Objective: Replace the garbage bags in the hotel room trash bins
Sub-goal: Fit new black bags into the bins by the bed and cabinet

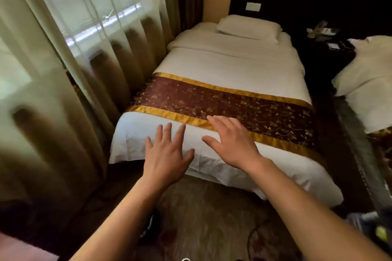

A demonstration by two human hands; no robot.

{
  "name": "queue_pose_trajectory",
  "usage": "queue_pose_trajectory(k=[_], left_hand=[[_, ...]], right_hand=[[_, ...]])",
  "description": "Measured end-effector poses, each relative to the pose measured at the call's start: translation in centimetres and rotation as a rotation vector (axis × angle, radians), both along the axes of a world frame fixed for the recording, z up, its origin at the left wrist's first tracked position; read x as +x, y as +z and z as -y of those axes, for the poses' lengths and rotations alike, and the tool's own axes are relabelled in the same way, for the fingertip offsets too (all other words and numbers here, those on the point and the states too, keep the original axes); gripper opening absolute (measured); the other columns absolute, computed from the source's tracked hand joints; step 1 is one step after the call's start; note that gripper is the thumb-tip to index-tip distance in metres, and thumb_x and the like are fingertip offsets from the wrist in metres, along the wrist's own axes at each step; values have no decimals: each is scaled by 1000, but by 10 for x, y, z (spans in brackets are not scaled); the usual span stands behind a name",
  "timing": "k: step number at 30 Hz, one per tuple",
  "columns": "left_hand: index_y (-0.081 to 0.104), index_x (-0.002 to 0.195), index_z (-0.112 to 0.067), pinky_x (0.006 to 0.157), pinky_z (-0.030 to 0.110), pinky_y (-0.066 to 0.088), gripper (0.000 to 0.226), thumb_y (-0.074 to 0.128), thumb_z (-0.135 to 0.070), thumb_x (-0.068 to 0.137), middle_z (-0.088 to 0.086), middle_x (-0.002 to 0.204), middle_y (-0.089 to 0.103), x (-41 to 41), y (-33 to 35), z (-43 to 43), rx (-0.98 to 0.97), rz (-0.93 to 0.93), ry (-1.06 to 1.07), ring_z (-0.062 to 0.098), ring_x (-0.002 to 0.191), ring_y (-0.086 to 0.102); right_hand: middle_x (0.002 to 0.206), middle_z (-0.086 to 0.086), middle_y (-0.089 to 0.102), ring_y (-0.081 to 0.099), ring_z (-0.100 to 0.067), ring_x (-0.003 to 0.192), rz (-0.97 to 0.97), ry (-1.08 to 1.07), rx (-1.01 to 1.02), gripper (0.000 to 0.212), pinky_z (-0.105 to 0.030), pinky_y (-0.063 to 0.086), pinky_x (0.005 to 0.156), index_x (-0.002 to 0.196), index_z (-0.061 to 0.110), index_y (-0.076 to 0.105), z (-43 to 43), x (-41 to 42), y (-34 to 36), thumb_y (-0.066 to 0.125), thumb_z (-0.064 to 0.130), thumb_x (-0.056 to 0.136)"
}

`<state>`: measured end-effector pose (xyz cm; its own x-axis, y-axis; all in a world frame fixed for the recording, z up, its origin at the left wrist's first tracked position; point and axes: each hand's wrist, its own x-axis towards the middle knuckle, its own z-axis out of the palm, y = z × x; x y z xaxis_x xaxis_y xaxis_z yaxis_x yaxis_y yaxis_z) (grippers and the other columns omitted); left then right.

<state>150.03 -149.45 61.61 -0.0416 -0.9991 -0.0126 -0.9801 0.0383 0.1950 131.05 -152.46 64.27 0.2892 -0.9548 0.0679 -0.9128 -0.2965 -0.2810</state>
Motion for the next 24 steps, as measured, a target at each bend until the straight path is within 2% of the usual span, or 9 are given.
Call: queue_pose_trajectory(k=[10, 16, 24], left_hand=[[8, 156, -35, 119, 60, 17, 74, 34, -66, 93, 9, 165, 13, -171, 33, -66, -131, -71, -358, 31, 153, 3], [9, 156, -35, 120, 59, 15, 75, 33, -67, 93, 8, 165, 14, -286, 43, -156, -191, -167, -513, 29, 153, 3], [9, 156, -35, 122, 56, 10, 75, 25, -66, 90, 7, 166, 11, -400, 73, -262, -264, -252, -710, 28, 153, -1]], right_hand=[[158, 2, 36, 29, -22, 144, -9, -373, -106, 66, -40, 29, 117, 154, 24, 34, -138, -175, 52, 45, 56, 98], [154, 1, 41, 33, -23, 141, -59, -523, -166, 65, -40, 31, 115, 152, 22, 38, -255, -284, 73, 46, 56, 97], [150, 0, 48, 39, -24, 137, -93, -676, -224, 64, -39, 34, 114, 147, 20, 45, -381, -380, 89, 51, 56, 95]])
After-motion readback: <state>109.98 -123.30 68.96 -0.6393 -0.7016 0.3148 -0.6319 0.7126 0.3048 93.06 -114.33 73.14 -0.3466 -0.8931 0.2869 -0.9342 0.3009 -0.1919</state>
